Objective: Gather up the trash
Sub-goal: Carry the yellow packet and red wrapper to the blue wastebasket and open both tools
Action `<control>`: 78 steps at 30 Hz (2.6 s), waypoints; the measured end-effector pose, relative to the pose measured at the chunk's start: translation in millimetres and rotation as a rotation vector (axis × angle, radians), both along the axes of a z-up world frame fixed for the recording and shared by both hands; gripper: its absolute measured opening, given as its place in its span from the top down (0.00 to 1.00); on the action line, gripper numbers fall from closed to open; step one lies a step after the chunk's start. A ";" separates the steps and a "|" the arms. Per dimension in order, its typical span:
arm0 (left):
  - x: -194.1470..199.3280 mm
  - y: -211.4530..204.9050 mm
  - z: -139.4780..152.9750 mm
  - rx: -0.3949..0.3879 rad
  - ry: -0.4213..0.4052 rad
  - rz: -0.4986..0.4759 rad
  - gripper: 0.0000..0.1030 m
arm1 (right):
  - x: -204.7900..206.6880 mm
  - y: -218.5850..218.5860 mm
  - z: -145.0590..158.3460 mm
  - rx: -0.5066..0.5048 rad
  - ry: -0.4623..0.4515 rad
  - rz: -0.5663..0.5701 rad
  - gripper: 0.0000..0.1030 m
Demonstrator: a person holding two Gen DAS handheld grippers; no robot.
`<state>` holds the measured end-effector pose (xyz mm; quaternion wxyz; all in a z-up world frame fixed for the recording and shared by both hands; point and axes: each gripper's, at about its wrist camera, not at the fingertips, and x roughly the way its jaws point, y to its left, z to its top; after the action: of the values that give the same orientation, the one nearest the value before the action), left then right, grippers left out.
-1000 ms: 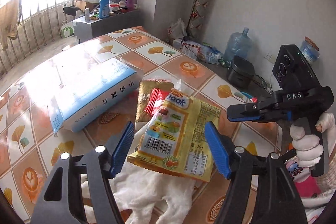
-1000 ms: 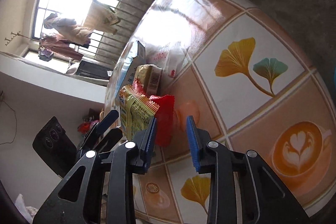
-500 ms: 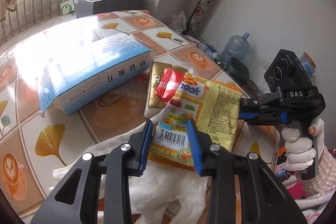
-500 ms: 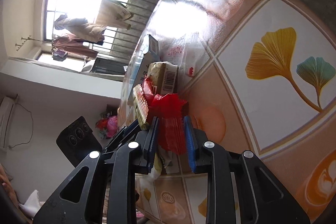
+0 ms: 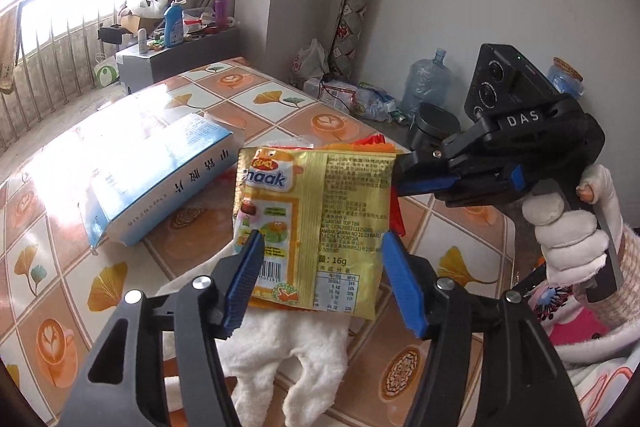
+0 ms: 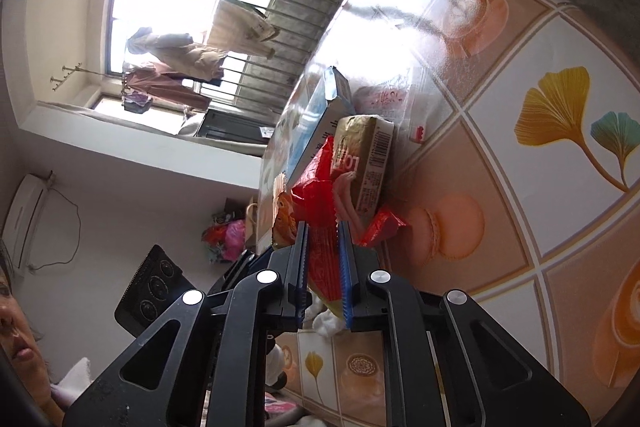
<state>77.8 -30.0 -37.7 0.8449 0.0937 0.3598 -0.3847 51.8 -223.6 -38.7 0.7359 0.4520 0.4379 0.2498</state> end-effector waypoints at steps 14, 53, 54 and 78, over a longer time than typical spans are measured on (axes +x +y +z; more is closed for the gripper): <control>-15.7 -2.5 -9.6 0.111 -0.085 0.082 0.53 | 12.5 19.3 7.9 -0.002 -0.024 0.018 0.90; 16.4 -177.0 103.4 -0.176 0.007 -0.264 0.96 | -140.3 -201.8 41.3 -0.226 -0.208 -0.806 0.90; 18.6 -196.6 98.1 -0.172 0.031 -0.301 0.96 | -144.4 -209.7 37.2 -0.253 -0.181 -0.844 0.90; 36.5 -538.4 -104.3 0.184 0.352 -0.531 0.57 | -149.8 -332.4 -155.9 -0.257 0.471 -1.172 0.66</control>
<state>114.3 -568.4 -142.1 0.6280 0.1922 0.4966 -0.5676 -98.0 -556.0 -194.6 0.6828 0.5673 0.2946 -0.3539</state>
